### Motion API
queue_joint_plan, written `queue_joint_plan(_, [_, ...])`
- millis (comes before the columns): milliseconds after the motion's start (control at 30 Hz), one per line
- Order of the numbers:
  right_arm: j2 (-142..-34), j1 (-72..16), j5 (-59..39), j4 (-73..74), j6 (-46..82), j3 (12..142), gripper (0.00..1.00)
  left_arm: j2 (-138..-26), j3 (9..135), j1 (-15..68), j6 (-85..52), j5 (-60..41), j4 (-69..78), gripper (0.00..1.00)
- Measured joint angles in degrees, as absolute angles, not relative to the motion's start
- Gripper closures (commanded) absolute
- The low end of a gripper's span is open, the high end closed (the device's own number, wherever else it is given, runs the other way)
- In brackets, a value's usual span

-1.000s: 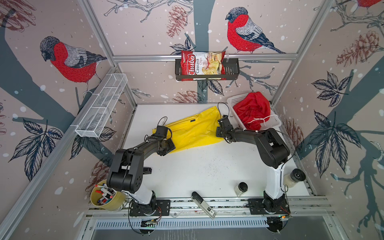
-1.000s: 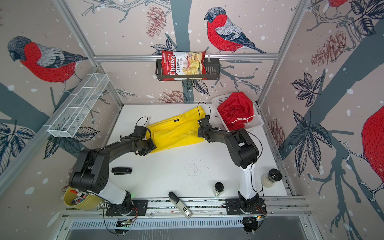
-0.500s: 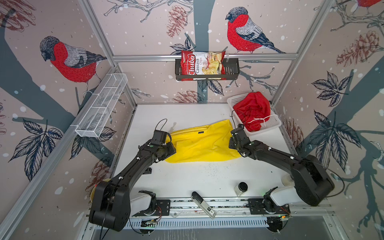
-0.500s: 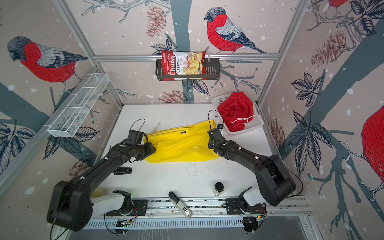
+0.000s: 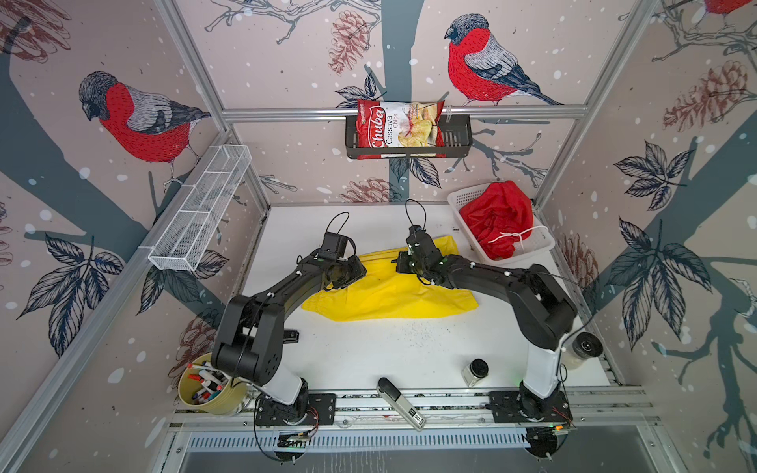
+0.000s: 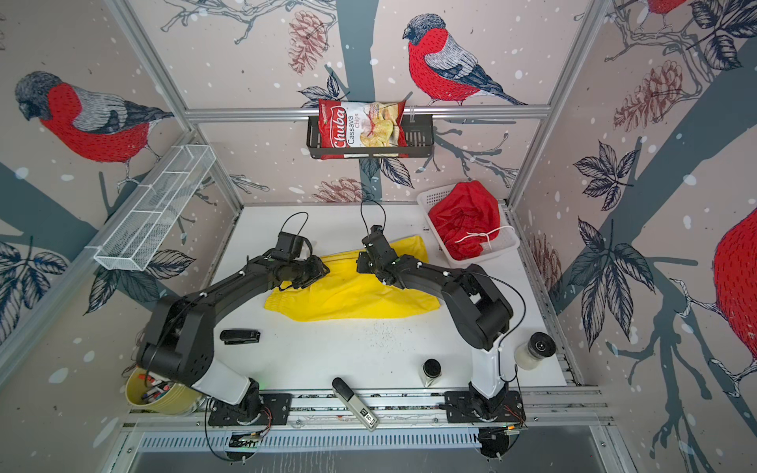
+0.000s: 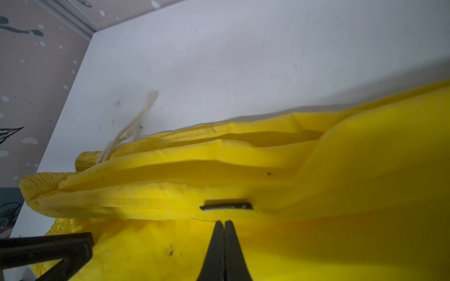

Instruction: Fold and stack the shorts

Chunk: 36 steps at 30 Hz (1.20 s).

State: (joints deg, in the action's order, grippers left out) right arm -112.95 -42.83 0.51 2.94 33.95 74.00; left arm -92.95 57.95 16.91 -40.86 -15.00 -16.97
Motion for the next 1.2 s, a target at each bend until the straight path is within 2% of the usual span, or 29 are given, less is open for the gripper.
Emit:
queue_joint_plan(367, [-129.0, -31.7, -16.4, 9.5, 39.3, 83.2, 0.97, -113.5, 70.8, 10.7, -38.9, -22.4, -11.2, 0.54])
queue_joint_plan(633, [-128.9, -28.9, -15.2, 6.3, 37.8, 88.9, 0.94, -117.7, 71.9, 8.4, -39.0, -28.5, -3.0, 0.54])
queue_joint_plan(867, [-125.3, -35.8, -12.4, 4.5, 33.2, 89.8, 0.91, -118.4, 72.5, 8.4, -40.1, -29.8, -1.8, 0.54])
queue_joint_plan(1000, [-130.2, -37.8, -16.4, 4.6, 33.3, 92.5, 0.92, -118.3, 72.5, 8.4, -40.2, -29.6, -2.0, 0.54])
queue_joint_plan(1200, [-135.7, -34.8, -18.6, 4.4, 36.3, 95.3, 0.91, -118.0, 71.5, 8.4, -40.0, -29.6, -0.9, 0.54])
